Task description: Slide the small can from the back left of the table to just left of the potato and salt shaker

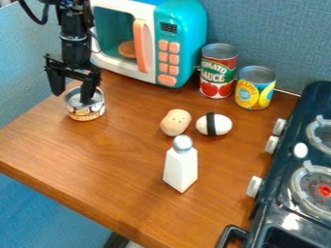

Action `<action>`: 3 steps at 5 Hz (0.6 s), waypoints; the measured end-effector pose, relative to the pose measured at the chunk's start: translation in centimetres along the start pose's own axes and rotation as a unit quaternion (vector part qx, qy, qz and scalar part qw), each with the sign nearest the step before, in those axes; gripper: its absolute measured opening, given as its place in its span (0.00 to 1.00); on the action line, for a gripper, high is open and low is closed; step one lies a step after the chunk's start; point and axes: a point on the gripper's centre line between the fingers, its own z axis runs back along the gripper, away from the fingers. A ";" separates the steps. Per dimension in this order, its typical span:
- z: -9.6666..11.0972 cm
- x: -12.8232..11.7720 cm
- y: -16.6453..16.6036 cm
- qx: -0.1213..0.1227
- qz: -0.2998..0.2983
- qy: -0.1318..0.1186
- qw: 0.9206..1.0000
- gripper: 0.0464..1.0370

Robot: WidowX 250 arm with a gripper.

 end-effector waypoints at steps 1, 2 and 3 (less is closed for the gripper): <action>0.0 -0.2 -1.7 -0.024 -0.017 0.005 1.000 0.97; 0.0 -0.5 -3.4 -0.046 -0.036 0.006 0.998 0.97; 0.1 -1.4 -5.7 -0.064 -0.060 0.010 0.996 0.97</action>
